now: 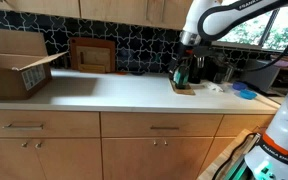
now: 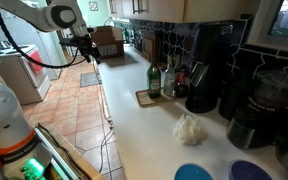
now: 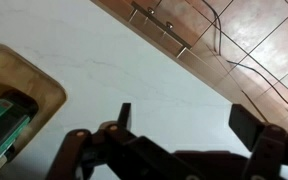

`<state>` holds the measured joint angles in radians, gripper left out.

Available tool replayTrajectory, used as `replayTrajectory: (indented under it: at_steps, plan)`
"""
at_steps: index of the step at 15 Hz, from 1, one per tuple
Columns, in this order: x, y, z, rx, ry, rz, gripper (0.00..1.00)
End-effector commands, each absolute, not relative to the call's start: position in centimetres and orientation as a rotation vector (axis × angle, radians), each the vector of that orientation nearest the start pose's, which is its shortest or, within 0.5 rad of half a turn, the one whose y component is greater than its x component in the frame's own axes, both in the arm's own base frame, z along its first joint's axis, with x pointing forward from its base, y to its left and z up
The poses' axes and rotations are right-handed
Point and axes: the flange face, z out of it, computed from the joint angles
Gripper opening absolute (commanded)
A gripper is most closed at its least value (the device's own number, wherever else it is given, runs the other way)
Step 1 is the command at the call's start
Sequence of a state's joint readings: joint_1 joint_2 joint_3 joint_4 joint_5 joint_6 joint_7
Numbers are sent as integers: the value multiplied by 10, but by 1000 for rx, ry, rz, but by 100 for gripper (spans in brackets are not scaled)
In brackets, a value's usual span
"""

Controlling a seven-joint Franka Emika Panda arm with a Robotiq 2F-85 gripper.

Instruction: Turn the wooden tray to the right and push it backwards

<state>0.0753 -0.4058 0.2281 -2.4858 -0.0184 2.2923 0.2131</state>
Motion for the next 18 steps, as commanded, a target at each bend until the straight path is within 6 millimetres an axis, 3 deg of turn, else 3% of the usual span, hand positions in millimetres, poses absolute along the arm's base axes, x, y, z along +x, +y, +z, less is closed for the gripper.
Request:
replayTrajectory:
  at_steps: [1, 5, 7, 13, 18]
  plan:
    - [416, 133, 451, -3170, -146, -352, 100]
    - [416, 133, 451, -3170, -146, -352, 100]
    - [418, 114, 447, -3133, -86, -325, 100]
    - [414, 36, 421, -2976, 110, -228, 100]
    - [397, -43, 379, -2956, 385, -154, 100]
